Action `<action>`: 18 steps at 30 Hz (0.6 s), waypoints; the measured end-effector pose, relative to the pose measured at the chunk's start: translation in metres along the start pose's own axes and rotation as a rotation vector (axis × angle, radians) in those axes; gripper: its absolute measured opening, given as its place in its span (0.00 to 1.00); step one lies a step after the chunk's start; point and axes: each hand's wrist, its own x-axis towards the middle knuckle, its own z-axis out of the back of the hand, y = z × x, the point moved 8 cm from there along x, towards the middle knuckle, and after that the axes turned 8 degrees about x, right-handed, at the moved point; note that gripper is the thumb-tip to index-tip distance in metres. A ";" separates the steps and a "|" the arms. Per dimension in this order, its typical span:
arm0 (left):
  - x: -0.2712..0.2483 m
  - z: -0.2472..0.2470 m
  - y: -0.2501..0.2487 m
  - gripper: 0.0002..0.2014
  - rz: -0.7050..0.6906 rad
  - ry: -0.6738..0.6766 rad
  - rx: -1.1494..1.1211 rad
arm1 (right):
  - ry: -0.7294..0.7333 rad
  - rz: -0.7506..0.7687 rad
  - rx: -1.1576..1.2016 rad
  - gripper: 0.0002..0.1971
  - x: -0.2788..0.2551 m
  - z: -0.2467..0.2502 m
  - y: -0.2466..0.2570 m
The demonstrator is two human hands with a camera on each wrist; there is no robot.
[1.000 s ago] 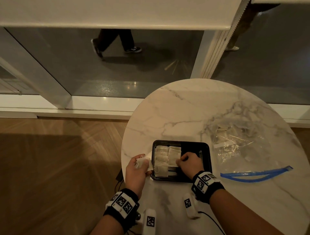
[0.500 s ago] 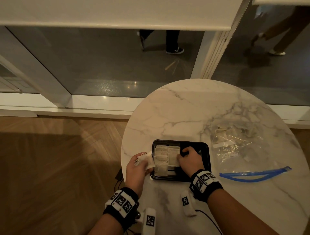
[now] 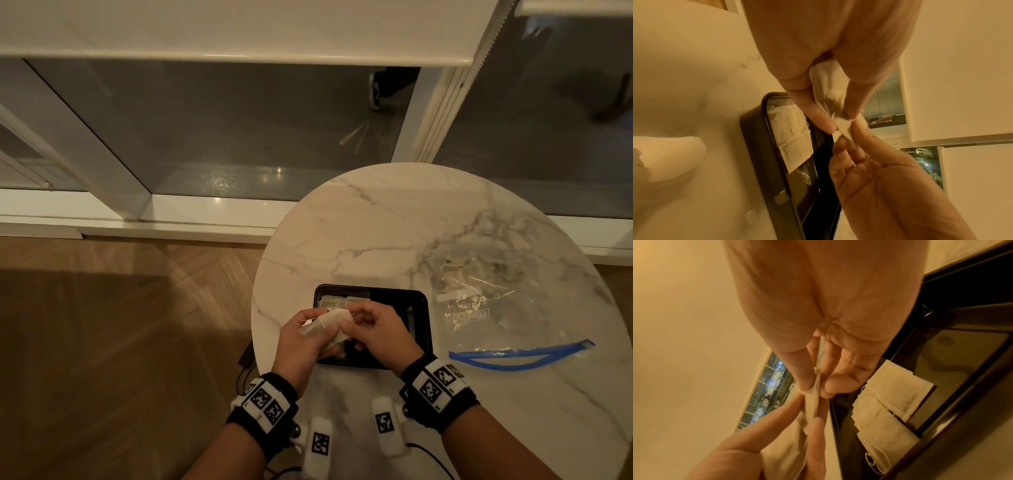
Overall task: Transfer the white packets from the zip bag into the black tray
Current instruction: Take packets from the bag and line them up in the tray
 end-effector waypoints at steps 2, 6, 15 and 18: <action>0.001 0.001 0.002 0.09 0.014 -0.011 0.009 | -0.009 -0.024 0.020 0.09 -0.002 0.002 -0.004; 0.005 0.009 0.010 0.08 0.049 -0.050 0.008 | -0.099 -0.079 0.050 0.07 -0.006 0.016 -0.012; 0.008 0.035 0.015 0.07 0.058 -0.159 -0.007 | -0.315 -0.194 -0.129 0.03 0.004 0.065 -0.054; 0.009 0.039 0.020 0.07 0.074 -0.190 0.018 | -0.308 -0.234 -0.254 0.06 0.010 0.068 -0.068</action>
